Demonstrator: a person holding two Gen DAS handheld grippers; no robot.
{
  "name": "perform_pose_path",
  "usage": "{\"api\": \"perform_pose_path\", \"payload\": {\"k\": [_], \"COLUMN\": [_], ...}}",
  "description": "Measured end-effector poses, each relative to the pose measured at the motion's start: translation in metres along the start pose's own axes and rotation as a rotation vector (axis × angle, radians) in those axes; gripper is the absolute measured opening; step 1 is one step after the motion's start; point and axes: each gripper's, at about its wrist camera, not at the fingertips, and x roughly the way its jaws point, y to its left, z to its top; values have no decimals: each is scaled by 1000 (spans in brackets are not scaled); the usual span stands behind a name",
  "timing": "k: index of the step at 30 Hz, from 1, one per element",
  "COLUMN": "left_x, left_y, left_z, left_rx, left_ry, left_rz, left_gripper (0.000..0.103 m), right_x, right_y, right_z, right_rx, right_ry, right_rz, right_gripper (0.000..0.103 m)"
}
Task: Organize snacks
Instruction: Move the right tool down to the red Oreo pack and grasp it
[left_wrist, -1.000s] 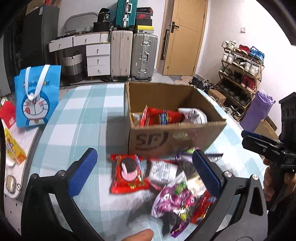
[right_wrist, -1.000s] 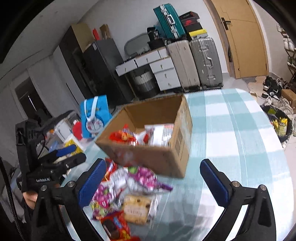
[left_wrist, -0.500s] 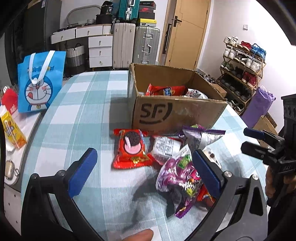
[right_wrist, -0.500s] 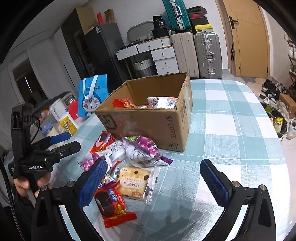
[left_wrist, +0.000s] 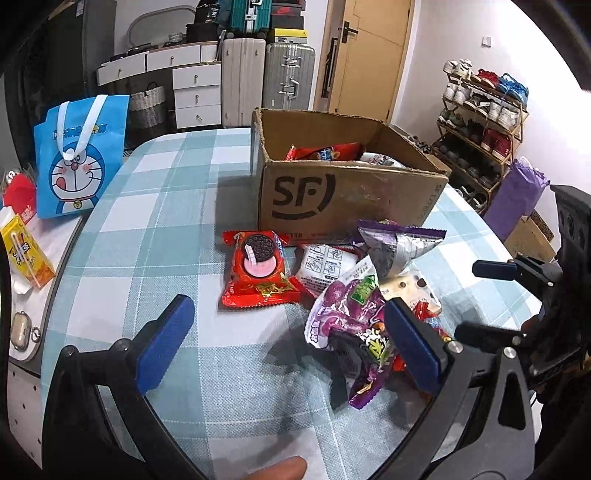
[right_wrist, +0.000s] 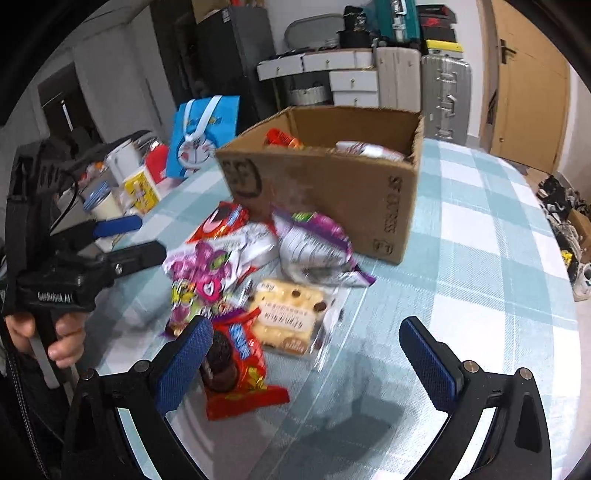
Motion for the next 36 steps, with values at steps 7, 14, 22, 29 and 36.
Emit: {"api": "perform_pose_path", "payload": {"k": [7,14,22,29,36], "left_x": [1,1,4,7,11], "left_y": [4,7,11,11,10], "left_z": [-2,-4,-3,-5,-6], "left_rx": [7,-2,-14,-13,-14], "left_ry": [14,20,28,35,42], "left_rz": [-2,-2,-2,-4,-11], "left_gripper": [102,102,102,102,102], "right_x": [8,10,20,29,30], "right_y": [12,29,45,41,42], "right_z": [-8,-12,-22,-24,-25], "right_rx": [-53,-102,-181,-145,-149], "right_ry": [46,62,132,146,149], "right_rz": [58,88,130,157,166], "right_gripper": [103,101,85,75,64]}}
